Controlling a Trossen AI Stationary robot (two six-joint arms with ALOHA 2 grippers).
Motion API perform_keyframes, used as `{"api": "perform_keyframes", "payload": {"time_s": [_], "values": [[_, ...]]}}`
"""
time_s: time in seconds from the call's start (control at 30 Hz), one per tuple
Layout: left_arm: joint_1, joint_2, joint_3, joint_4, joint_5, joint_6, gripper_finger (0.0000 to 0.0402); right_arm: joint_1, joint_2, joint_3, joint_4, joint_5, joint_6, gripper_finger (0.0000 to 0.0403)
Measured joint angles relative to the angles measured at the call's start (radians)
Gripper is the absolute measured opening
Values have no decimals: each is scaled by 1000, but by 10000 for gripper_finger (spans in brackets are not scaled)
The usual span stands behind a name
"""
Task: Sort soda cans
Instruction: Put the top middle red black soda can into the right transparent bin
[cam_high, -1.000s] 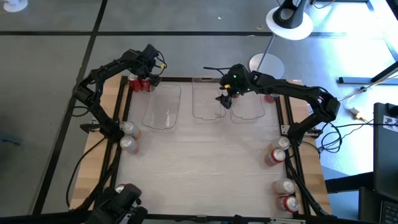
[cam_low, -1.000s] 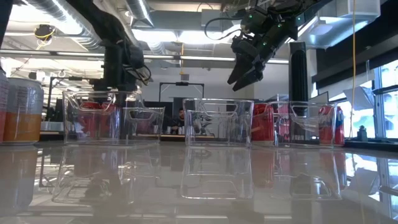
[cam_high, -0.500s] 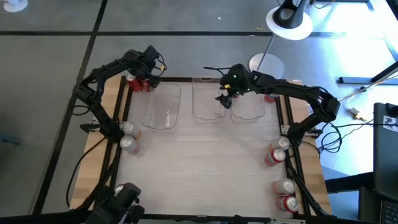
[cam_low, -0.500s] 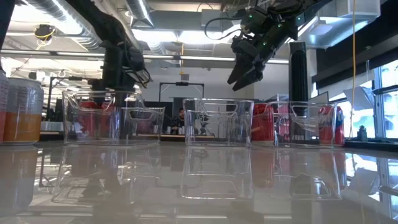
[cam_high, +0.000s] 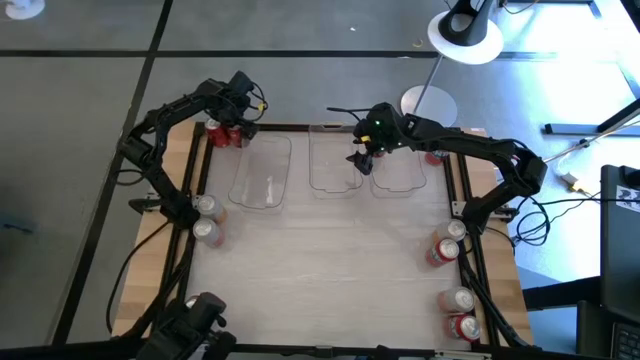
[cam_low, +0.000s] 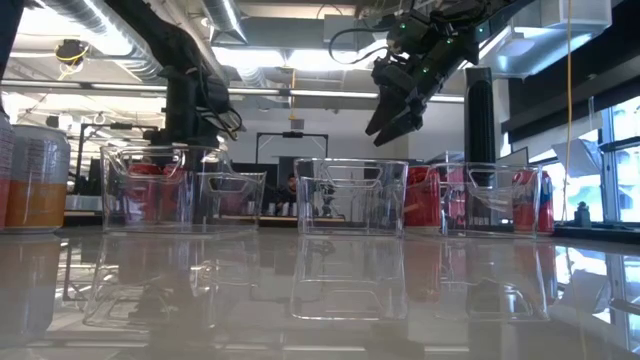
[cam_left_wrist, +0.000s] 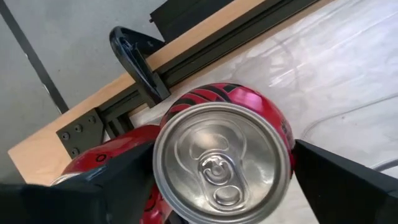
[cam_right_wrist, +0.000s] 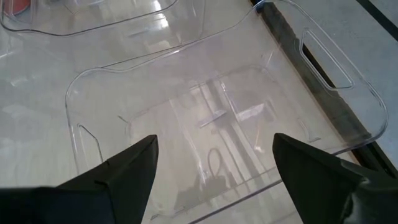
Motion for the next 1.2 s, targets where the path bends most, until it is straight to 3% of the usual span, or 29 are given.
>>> {"api": "perform_keyframes", "payload": {"time_s": [0.17,0.43,0.73,0.97,1.2], "values": [[0,-1,1,-2,1,21,289,0,0,0,-2,0,1,315],[-6,-27,2,-16,-28,26,289,0,0,0,-16,-7,23,314],[-42,-200,71,-34,-50,17,289,0,-31,1,14,27,15,314],[-168,-375,107,-13,-3,-11,289,0,-111,1,66,29,2,314],[-395,-465,108,91,70,-79,289,0,-166,1,97,0,3,314]]}}
